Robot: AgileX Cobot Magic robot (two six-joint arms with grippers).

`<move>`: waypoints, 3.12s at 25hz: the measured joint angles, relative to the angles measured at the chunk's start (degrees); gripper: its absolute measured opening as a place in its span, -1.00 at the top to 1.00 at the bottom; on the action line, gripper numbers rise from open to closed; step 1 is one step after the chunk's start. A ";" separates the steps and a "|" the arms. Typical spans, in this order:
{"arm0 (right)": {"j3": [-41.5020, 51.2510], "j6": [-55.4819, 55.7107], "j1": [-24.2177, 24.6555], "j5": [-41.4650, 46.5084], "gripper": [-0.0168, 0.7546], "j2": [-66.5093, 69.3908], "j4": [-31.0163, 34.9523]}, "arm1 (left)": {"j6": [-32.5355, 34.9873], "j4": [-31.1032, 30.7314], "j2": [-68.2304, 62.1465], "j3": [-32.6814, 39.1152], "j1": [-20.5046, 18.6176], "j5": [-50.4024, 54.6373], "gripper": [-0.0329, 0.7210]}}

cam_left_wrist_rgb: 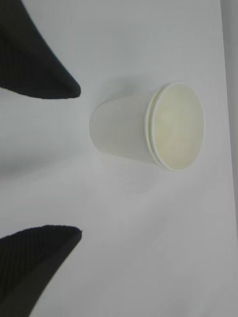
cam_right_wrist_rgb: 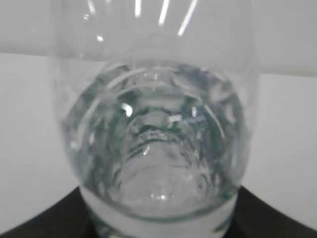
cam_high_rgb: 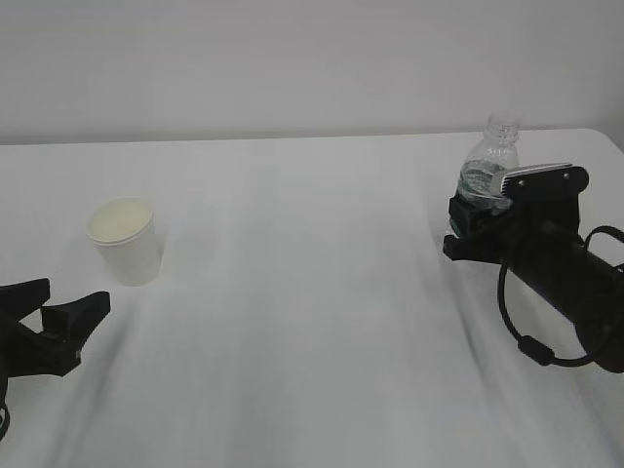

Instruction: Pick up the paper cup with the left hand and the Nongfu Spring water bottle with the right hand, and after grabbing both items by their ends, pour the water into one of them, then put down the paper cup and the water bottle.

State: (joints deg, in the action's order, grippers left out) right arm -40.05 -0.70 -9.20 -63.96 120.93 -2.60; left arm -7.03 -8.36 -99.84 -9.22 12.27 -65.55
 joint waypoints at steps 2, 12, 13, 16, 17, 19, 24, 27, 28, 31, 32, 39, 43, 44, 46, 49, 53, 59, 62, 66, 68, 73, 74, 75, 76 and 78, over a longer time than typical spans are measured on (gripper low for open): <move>1.95 -0.08 0.00 0.00 0.04 -2.63 -0.14 | 0.00 0.00 0.00 0.00 0.00 0.00 -0.61; 13.18 -0.21 0.00 0.00 0.04 -16.44 -3.06 | 0.00 0.00 0.00 -0.35 0.00 0.00 -0.78; 14.22 -0.21 0.00 0.00 0.04 -17.80 -3.47 | 0.00 0.00 0.00 -0.63 0.00 0.00 -0.83; 16.63 -0.21 0.00 0.00 0.04 -21.56 -5.16 | 0.00 0.00 -1.25 -2.61 0.00 0.00 -0.90; 17.25 -0.21 0.00 0.00 0.04 -22.79 -5.61 | 0.00 -0.09 -2.12 -3.48 0.00 0.00 -0.91; 17.94 -0.21 0.00 0.00 0.04 -24.73 -6.27 | 0.00 -0.58 -4.05 -5.24 0.00 0.00 -0.92; 19.10 -0.21 0.00 0.00 0.04 -27.33 -6.69 | 0.00 -1.01 -9.19 -8.10 0.00 0.00 -0.92; 19.45 -0.21 0.00 0.00 0.04 -27.58 -7.04 | 0.00 -1.01 -10.74 -9.52 0.00 0.00 -0.92; 19.45 -0.21 0.00 0.00 0.04 -27.58 -7.25 | 0.00 -1.01 -11.37 -9.93 0.00 0.00 -0.92; 19.45 -0.21 0.00 0.00 0.04 -27.58 -7.50 | 0.00 -0.54 -12.63 -10.70 0.00 0.00 -0.92; 19.45 -0.21 0.00 0.00 0.04 -27.58 -7.50 | 0.00 -0.49 -13.03 -10.98 0.00 0.00 -0.92; 19.48 -0.21 0.00 0.00 0.04 -27.58 -7.90 | 0.00 0.19 -13.25 -13.43 0.00 -0.09 -0.92; 19.48 -0.21 0.00 0.00 0.04 -27.58 -7.95 | 0.64 0.61 -14.60 -15.37 0.00 -0.09 -0.92; 19.48 -0.21 0.00 0.00 0.04 -27.58 -7.95 | 0.74 0.66 -15.03 -15.85 0.00 -0.09 -0.92; 19.48 -0.21 0.00 0.00 0.04 -27.58 -7.95 | 0.86 0.75 -15.78 -16.95 0.00 -0.09 -0.92; 19.48 -0.21 0.00 0.00 0.04 -27.58 -8.04 | 0.86 0.75 -17.12 -18.64 0.00 -0.09 -0.92; 19.48 -0.21 0.00 0.00 0.04 -27.58 -8.04 | 0.86 0.75 -18.71 -20.22 0.00 -0.09 -0.92; 19.48 -0.21 0.00 0.00 0.04 -27.58 -8.09 | 0.86 0.88 -19.28 -21.67 0.00 -0.09 -0.92; 19.48 -0.21 0.00 0.00 0.04 -27.58 -8.09 | 0.86 1.01 -20.51 -22.90 0.00 -0.09 -0.92; 19.48 -0.21 0.00 0.00 0.04 -27.58 -8.09 | 0.86 1.01 -22.55 -24.28 0.00 -0.09 -0.92; 19.48 -0.21 0.00 0.00 0.04 -27.58 -8.09 | 0.86 1.01 -23.46 -25.04 0.00 -0.09 -0.92; 19.48 -0.21 0.00 0.00 0.04 -27.58 -8.09 | 0.86 1.14 -23.96 -26.37 0.00 -0.09 -0.92; 19.48 -0.21 0.00 0.00 0.04 -27.58 -8.09 | 0.86 1.14 -23.96 -26.70 0.00 -0.09 -0.92; 19.48 -0.21 0.00 0.00 0.04 -27.58 -8.09 | 0.86 1.14 -23.96 -26.90 0.00 -0.09 -0.92; 19.48 -0.21 0.00 0.00 0.04 -27.58 -8.09 | 0.86 1.14 -23.96 -27.00 0.00 -0.09 -0.92; 19.48 -0.21 0.00 0.00 0.04 -27.58 -8.09 | 0.86 1.27 -23.96 -27.26 0.00 -0.09 -0.92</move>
State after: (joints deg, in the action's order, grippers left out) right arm -20.57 -0.91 -9.20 -63.96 93.35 -10.69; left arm -6.16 -7.09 -123.79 -36.48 12.27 -65.65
